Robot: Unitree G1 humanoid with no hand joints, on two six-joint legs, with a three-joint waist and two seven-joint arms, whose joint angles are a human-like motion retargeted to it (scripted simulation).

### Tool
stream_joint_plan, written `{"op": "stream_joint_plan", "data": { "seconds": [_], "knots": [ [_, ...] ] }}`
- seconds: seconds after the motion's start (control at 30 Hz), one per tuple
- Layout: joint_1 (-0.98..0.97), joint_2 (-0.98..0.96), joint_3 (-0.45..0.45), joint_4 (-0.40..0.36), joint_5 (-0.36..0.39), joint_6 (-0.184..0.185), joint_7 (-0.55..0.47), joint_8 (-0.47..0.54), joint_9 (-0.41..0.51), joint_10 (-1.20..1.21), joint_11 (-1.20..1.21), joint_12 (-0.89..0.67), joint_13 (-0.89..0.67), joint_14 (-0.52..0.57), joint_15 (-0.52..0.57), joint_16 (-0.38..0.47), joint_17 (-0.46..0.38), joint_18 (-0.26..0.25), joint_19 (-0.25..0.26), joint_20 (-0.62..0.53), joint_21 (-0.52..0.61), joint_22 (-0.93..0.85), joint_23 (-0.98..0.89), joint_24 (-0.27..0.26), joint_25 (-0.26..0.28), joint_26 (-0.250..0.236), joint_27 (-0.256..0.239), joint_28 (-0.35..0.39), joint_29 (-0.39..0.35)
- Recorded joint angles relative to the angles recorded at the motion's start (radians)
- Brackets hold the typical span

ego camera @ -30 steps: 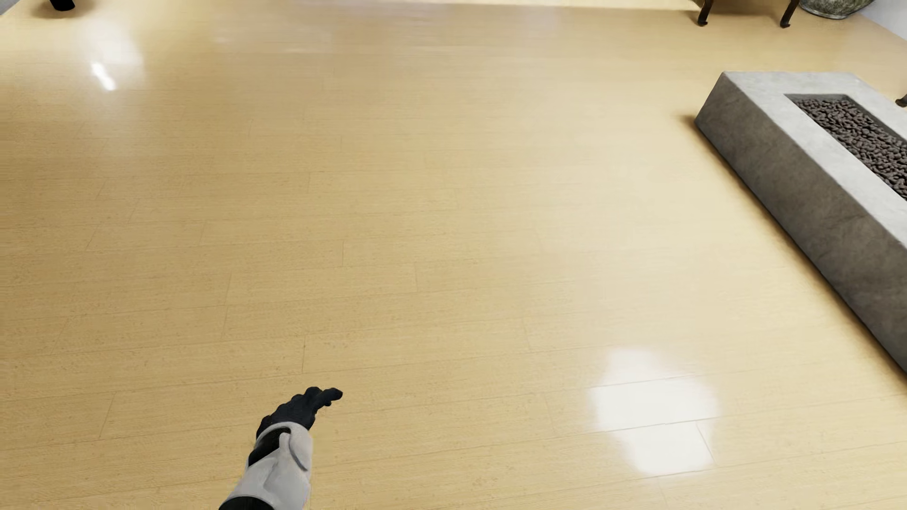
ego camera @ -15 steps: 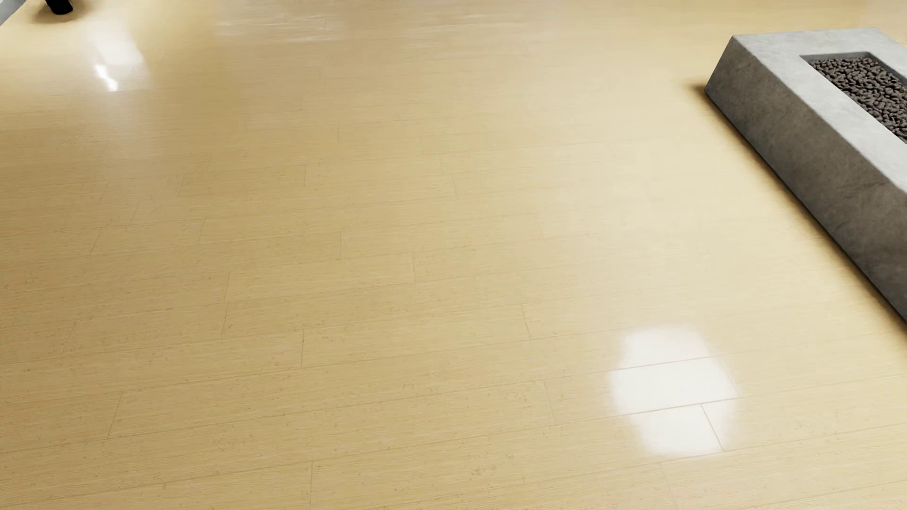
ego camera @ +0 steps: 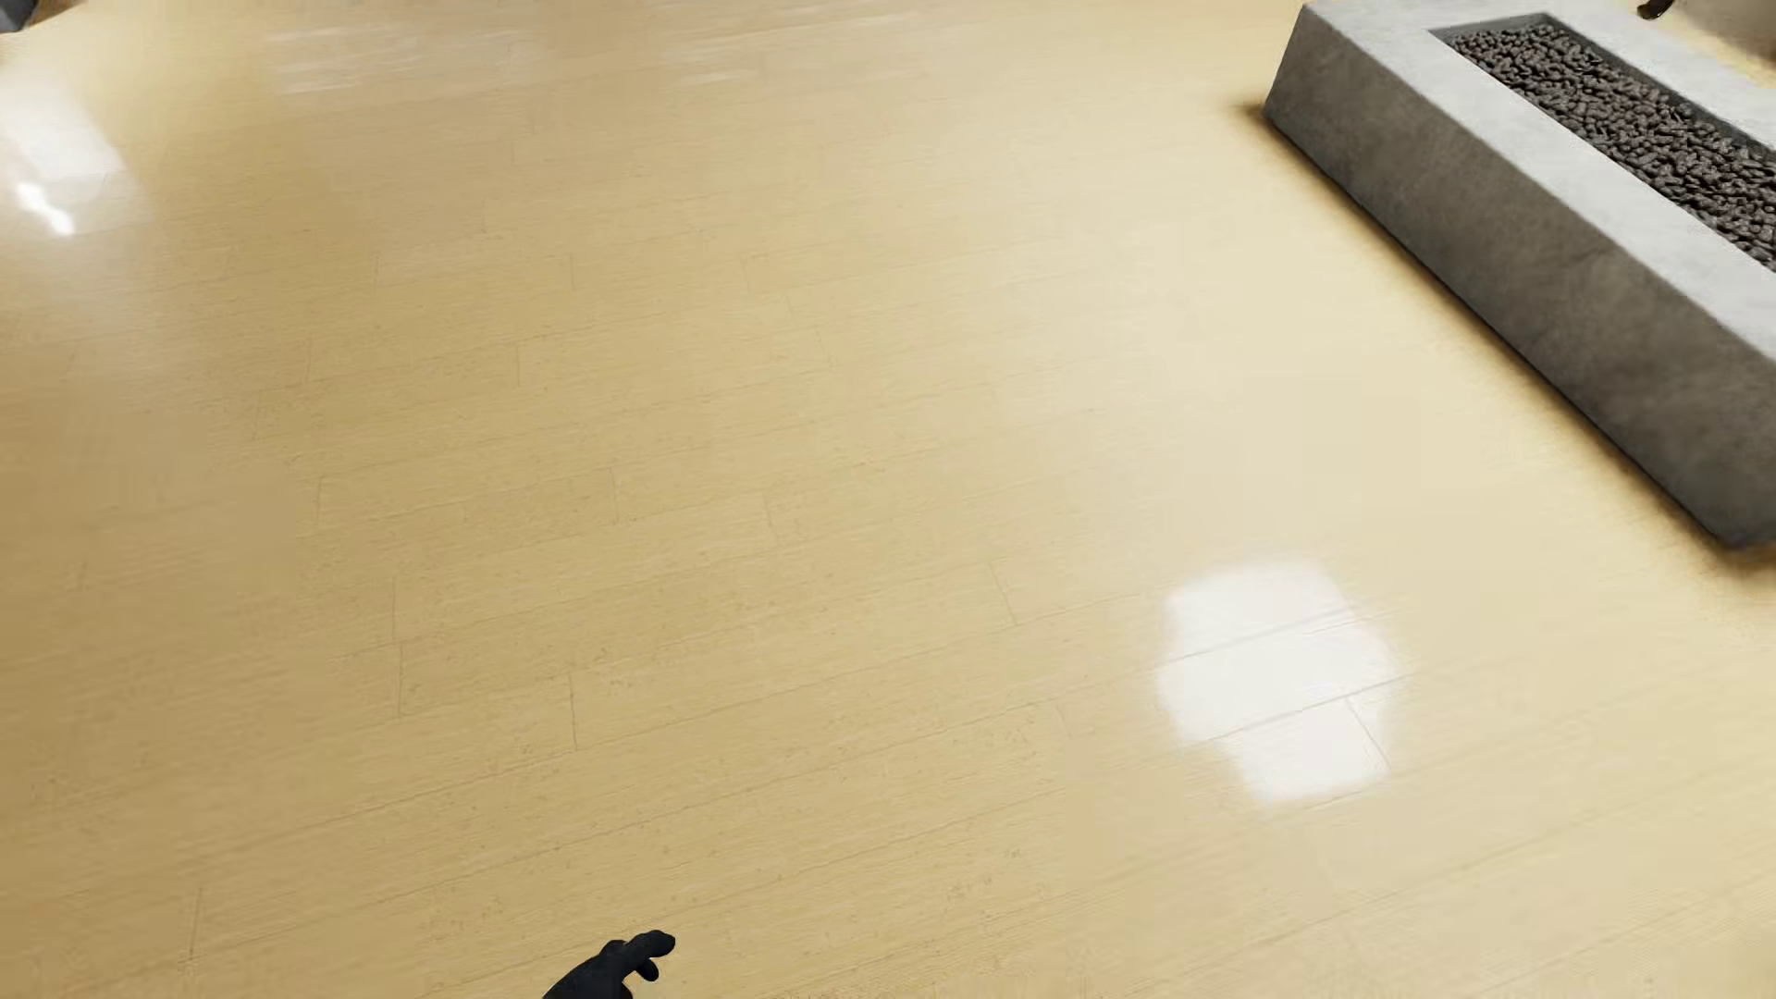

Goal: Turn around

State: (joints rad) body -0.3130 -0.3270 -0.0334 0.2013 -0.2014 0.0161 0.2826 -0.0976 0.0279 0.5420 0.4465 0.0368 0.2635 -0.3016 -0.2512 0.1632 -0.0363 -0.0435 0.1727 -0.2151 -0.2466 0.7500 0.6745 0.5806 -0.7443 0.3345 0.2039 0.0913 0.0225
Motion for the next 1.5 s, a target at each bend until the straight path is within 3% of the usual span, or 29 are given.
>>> {"op": "stream_joint_plan", "data": {
  "seconds": [0.1,0.13,0.2,0.3,0.37,0.43,0.53,0.57,0.6,0.67,0.7,0.77,0.8,0.87,0.9,1.0,1.03,1.1,1.17,1.23,1.33,1.37,1.4,1.5],
  "knots": [
    [0.018,-0.09,-0.008,0.04,0.045,-0.03,0.171,0.148,0.021,0.017,-0.004,-0.009,-0.01,-0.016,0.066,0.041,-0.026,0.03,0.017,0.004,0.055,-0.024,-0.123,-0.011,0.024,-0.005,-0.072,-0.005,-0.043],
    [0.02,-0.099,-0.008,0.059,0.059,-0.04,0.226,0.156,0.026,0.013,-0.059,-0.023,-0.006,-0.011,0.094,0.066,-0.031,0.039,0.011,-0.011,0.069,-0.009,-0.16,-0.009,0.035,-0.002,-0.091,-0.011,-0.047],
    [0.023,-0.087,-0.001,0.092,0.032,-0.059,0.324,-0.013,0.027,-0.015,-0.167,-0.073,0.011,0.017,0.093,0.118,-0.033,0.055,0.043,-0.069,0.082,0.064,-0.201,0.008,0.041,0.022,-0.094,-0.049,-0.043],
    [0.039,-0.036,-0.002,0.119,-0.042,-0.072,0.422,-0.243,0.022,-0.086,-0.031,-0.162,0.025,0.075,0.044,0.167,-0.047,0.071,-0.064,-0.18,0.077,0.194,-0.169,0.061,0.025,0.07,-0.047,-0.138,-0.028],
    [0.051,0.025,-0.002,0.121,-0.107,-0.075,0.464,-0.305,0.012,-0.127,0.126,-0.2,0.034,0.109,-0.007,0.174,-0.056,0.079,-0.081,-0.23,0.048,0.22,-0.113,0.094,0.018,0.072,-0.004,-0.146,-0.013],
    [0.052,0.105,0.005,0.135,-0.173,-0.08,0.505,-0.358,-0.002,-0.139,0.227,-0.192,0.034,0.134,-0.048,0.169,-0.052,0.085,-0.146,-0.193,0.008,0.173,-0.039,0.064,0.03,0.054,0.037,-0.086,-0.01],
    [0.061,0.291,0.03,0.178,-0.307,-0.097,0.603,-0.653,-0.028,-0.14,0.194,-0.099,0.013,0.174,-0.04,0.148,-0.051,0.087,-0.277,-0.059,0.004,0.04,0.073,-0.042,0.008,-0.01,0.076,0.02,0.039],
    [0.072,0.35,0.037,0.198,-0.325,-0.103,0.647,-0.762,-0.036,-0.147,0.136,-0.06,0.004,0.194,0.069,0.141,-0.053,0.084,-0.253,-0.022,0.015,0.003,0.092,-0.065,-0.007,-0.025,0.073,0.041,0.068],
    [0.083,0.377,0.039,0.221,-0.312,-0.11,0.691,-0.809,-0.041,-0.151,0.067,-0.022,-0.007,0.216,0.077,0.131,-0.058,0.081,-0.081,0.013,0.032,-0.024,0.098,-0.081,-0.025,-0.032,0.059,0.059,0.097],
    [0.108,0.347,0.029,0.285,-0.246,-0.122,0.787,-0.752,-0.043,-0.149,-0.02,0.042,-0.03,0.267,-0.082,0.108,-0.065,0.071,0.009,0.069,0.051,-0.032,0.069,-0.096,-0.041,-0.011,0.025,0.069,0.121],
    [0.133,0.321,0.021,0.331,-0.198,-0.121,0.836,-0.7,-0.042,-0.163,-0.038,0.065,-0.039,0.3,-0.108,0.105,-0.056,0.069,0.016,0.077,0.059,-0.011,0.044,-0.089,-0.037,0.007,0.005,0.06,0.11],
    [0.158,0.269,0.003,0.451,-0.083,-0.099,0.856,-0.61,-0.035,-0.169,-0.017,0.094,-0.042,0.299,-0.136,0.102,-0.044,0.058,-0.03,0.045,0.066,0.084,-0.001,-0.057,-0.021,0.05,-0.028,0.01,0.035],
    [0.16,0.25,-0.005,0.496,-0.024,-0.086,0.82,-0.567,-0.032,-0.171,-0.014,0.098,-0.046,0.246,-0.15,0.093,-0.041,0.069,-0.056,-0.015,0.068,0.139,-0.021,-0.019,-0.014,0.065,-0.04,-0.064,0.009],
    [0.118,0.218,0.003,0.535,0.081,-0.065,0.554,-0.453,-0.026,-0.146,0.001,0.111,-0.059,0.116,-0.179,0.081,-0.039,0.069,-0.103,-0.077,0.08,0.21,-0.05,0.009,0.001,0.066,-0.044,-0.186,-0.027],
    [0.084,0.202,0.015,0.508,0.118,-0.058,0.362,-0.388,-0.024,-0.133,0.015,0.12,-0.07,0.065,-0.19,0.066,-0.037,0.109,-0.12,-0.07,0.08,0.221,-0.05,0.005,0.021,0.078,-0.045,-0.18,-0.046],
    [-0.036,0.176,0.044,0.267,0.177,-0.051,-0.171,-0.228,-0.022,0.037,0.036,0.143,-0.09,0.065,-0.204,0.002,-0.068,0.027,-0.147,-0.012,0.111,0.177,-0.02,-0.014,0.033,0.083,-0.001,-0.08,-0.042],
    [-0.088,0.172,0.046,0.173,0.187,-0.047,-0.275,-0.198,-0.019,0.13,0.034,0.135,-0.082,0.077,-0.205,-0.012,-0.079,0.001,-0.148,-0.001,0.121,0.153,-0.017,-0.017,0.032,0.073,-0.002,-0.061,-0.038],
    [-0.192,0.165,0.044,0.081,0.202,-0.03,-0.262,-0.151,-0.014,0.289,0.028,0.106,-0.054,0.086,-0.21,-0.024,-0.096,-0.01,-0.143,0.0,0.137,0.123,-0.017,-0.01,0.046,0.042,-0.001,-0.046,-0.034],
    [-0.272,0.156,0.05,0.05,0.226,-0.004,-0.166,-0.089,-0.007,0.352,0.021,0.077,-0.047,0.097,-0.215,-0.022,-0.113,0.049,-0.139,-0.035,0.162,0.084,0.005,0.031,0.042,0.021,0.015,-0.041,-0.04],
    [-0.323,0.146,0.055,0.003,0.26,0.021,-0.126,-0.008,0.001,0.292,0.029,0.065,-0.06,0.097,-0.227,0.003,-0.104,0.072,-0.143,-0.092,0.143,0.047,0.038,0.097,0.064,0.012,0.044,-0.044,-0.061],
    [-0.309,0.153,0.041,-0.088,0.31,0.041,-0.205,0.135,0.006,-0.006,0.026,0.083,-0.067,0.17,-0.246,0.028,-0.052,0.014,-0.155,-0.099,0.086,0.017,0.061,0.056,0.105,-0.003,0.069,-0.072,-0.105],
    [-0.273,0.165,0.033,-0.099,0.317,0.043,-0.227,0.181,0.004,-0.109,0.016,0.083,-0.058,0.273,-0.246,0.035,-0.038,0.023,-0.151,-0.11,0.084,0.029,0.065,0.045,0.109,-0.002,0.068,-0.086,-0.111],
    [-0.234,0.177,0.023,-0.088,0.318,0.045,-0.199,0.224,0.002,-0.146,0.014,0.073,-0.041,0.32,-0.246,0.039,-0.029,0.071,-0.143,-0.133,0.084,0.056,0.067,0.047,0.113,0.013,0.061,-0.103,-0.112],
    [-0.172,0.162,0.003,-0.069,0.286,0.026,-0.094,0.26,0.002,-0.14,0.118,-0.021,0.038,0.26,-0.223,0.025,0.005,0.076,-0.136,-0.224,0.065,0.193,0.077,0.08,0.12,0.078,0.07,-0.168,-0.105]
  ]
}}
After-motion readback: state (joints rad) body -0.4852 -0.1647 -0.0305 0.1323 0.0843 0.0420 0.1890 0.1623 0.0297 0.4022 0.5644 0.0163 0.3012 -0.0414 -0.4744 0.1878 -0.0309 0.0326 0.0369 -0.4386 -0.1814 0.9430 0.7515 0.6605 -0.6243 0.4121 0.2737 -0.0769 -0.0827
